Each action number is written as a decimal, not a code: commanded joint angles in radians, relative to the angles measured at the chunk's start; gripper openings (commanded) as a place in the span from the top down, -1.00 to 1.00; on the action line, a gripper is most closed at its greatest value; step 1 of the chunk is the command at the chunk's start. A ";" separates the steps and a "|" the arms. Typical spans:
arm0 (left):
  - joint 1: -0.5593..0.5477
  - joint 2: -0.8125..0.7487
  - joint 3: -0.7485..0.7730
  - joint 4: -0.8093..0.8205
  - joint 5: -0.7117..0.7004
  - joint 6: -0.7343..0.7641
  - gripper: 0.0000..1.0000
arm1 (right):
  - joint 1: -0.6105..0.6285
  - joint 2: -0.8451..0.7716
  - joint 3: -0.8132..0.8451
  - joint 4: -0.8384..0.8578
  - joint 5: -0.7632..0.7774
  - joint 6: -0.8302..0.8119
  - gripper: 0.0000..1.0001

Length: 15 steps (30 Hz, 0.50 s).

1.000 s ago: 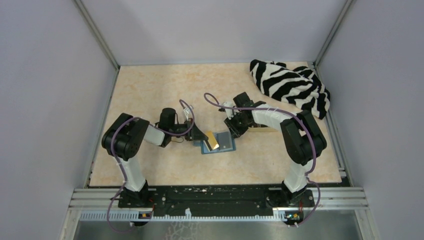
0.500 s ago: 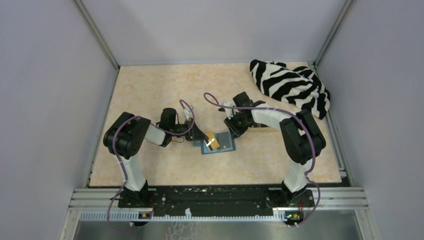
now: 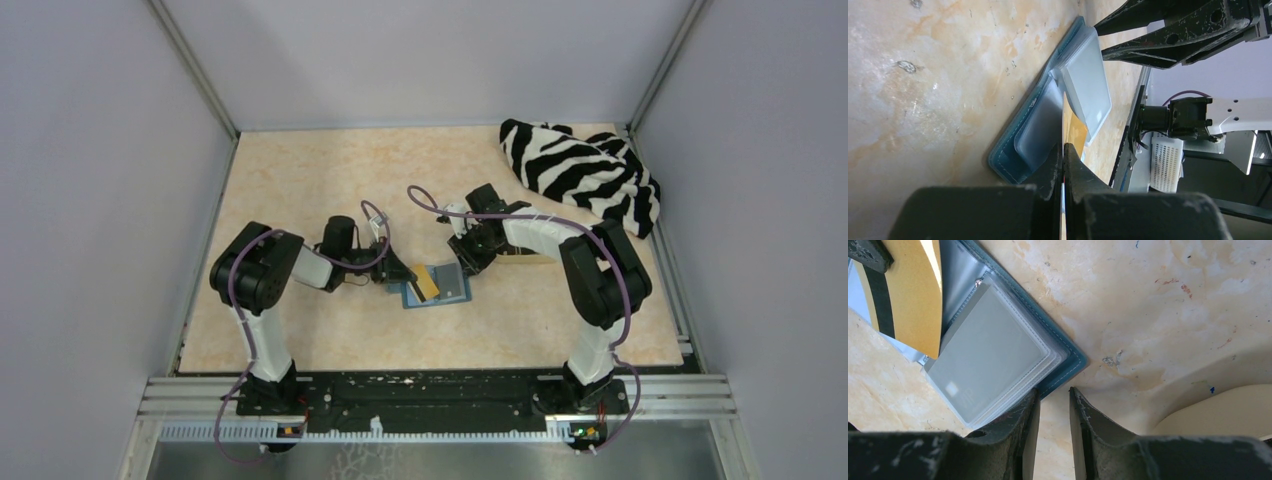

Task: Put the credit cards into the card holder
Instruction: Insert the credit card into the card holder.

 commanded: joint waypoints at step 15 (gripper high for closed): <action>-0.029 0.042 0.051 -0.046 0.006 0.004 1.00 | 0.009 0.004 0.043 0.002 -0.011 -0.005 0.43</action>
